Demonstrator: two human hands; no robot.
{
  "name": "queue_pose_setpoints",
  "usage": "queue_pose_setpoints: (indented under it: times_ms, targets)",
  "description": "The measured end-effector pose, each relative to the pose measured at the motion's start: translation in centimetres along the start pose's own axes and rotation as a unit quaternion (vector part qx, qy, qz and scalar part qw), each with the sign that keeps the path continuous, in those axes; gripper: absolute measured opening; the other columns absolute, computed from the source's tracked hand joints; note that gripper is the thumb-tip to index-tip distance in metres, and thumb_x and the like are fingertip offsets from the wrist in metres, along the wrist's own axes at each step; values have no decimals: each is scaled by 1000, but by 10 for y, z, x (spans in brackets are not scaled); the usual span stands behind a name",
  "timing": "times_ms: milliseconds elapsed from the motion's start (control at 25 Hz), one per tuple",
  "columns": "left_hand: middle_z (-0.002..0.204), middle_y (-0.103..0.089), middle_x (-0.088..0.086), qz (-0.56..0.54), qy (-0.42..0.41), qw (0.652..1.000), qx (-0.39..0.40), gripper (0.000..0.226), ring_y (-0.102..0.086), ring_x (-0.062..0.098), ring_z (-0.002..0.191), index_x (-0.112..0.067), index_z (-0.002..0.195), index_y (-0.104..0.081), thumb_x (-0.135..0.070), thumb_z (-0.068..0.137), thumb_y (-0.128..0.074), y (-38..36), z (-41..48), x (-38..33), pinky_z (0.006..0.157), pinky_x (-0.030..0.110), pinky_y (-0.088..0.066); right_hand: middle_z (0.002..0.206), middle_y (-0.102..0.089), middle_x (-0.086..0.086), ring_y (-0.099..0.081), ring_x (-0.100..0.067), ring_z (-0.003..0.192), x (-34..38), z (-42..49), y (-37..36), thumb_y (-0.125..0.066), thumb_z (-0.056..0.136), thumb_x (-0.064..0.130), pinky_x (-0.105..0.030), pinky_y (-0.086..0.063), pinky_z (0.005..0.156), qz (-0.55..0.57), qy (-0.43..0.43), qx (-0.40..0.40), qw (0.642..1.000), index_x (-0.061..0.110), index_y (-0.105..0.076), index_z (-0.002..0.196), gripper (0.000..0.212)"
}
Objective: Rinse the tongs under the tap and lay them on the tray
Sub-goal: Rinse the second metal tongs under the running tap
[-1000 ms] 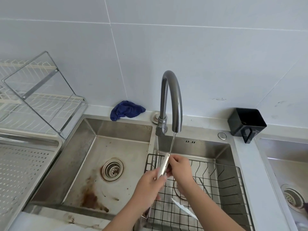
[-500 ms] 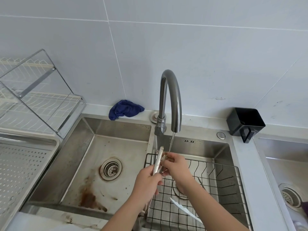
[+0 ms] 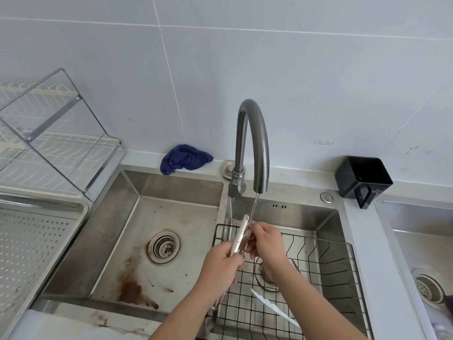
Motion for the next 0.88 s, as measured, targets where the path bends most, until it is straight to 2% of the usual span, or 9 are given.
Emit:
queue_pose_setpoints:
  times_ms: [120, 280, 440, 560, 680, 760, 880]
  targets:
    - [76, -62, 9, 1, -5, 1000, -8, 16, -58, 21, 68, -11, 81, -68, -11, 72, -55, 2, 2, -3, 49, 28, -50, 65, -68, -11, -59, -18, 51, 1, -2, -2, -56, 93, 2, -30, -49, 45, 17, 5, 38, 999, 7, -73, 83, 21]
    - [82, -67, 18, -3, -11, 1000, -10, 17, -59, 19, 67, -14, 80, -70, -11, 71, -56, 2, 3, -5, 50, 27, -50, 59, -63, -12, -56, -20, 44, 3, -1, -1, -55, 99, 15, -28, -42, 38, 35, 17, -13, 999, 8, -68, 78, 26]
    - [76, -66, 10, -23, -13, 1000, -9, 24, -62, 13, 66, -27, 76, -73, -9, 72, -57, 4, 3, -6, 51, 27, -50, 66, -67, -10, -55, -17, 49, 1, -5, -7, -58, 92, 3, -28, -44, 43, 68, -3, 49, 996, 5, -70, 92, 12]
    - [82, -69, 11, -28, -6, 1000, -12, 25, -64, 9, 65, -27, 80, -73, -8, 75, -57, 1, 1, -4, 51, 26, -51, 57, -63, -10, -55, -21, 44, 4, -2, -6, -54, 97, 13, -28, -42, 38, 18, 16, -9, 1000, 6, -68, 79, 23]
    - [83, -67, 10, -11, -4, 1000, -25, 24, -60, 11, 63, -26, 82, -72, -8, 75, -57, 0, -1, -1, 51, 25, -50, 55, -63, -8, -57, -18, 45, 3, -2, -9, -51, 97, 13, -28, -45, 40, 1, 18, 0, 1000, 9, -68, 75, 28]
    - [87, -65, 16, 12, -10, 1000, -25, 19, -54, 13, 60, -19, 84, -70, -8, 75, -57, 2, -1, 1, 51, 28, -49, 57, -66, -6, -58, -17, 47, 1, -3, -10, -49, 94, 8, -28, -46, 41, -18, 16, 16, 1000, 9, -69, 80, 25]
    - [88, -62, 22, 39, -23, 999, -25, 15, -48, 16, 60, -5, 88, -65, -7, 76, -56, 1, -1, 1, 55, 35, -47, 53, -62, -4, -55, -19, 43, 1, -2, -10, -46, 92, 7, -26, -41, 37, -22, 19, -23, 999, 24, -67, 63, 40]
Point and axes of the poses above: each hand's wrist, its own z-axis towards the middle knuckle, its own y-axis out of the back of the hand, x = y × z, the point moved 4 cm from there along z, towards the middle knuckle
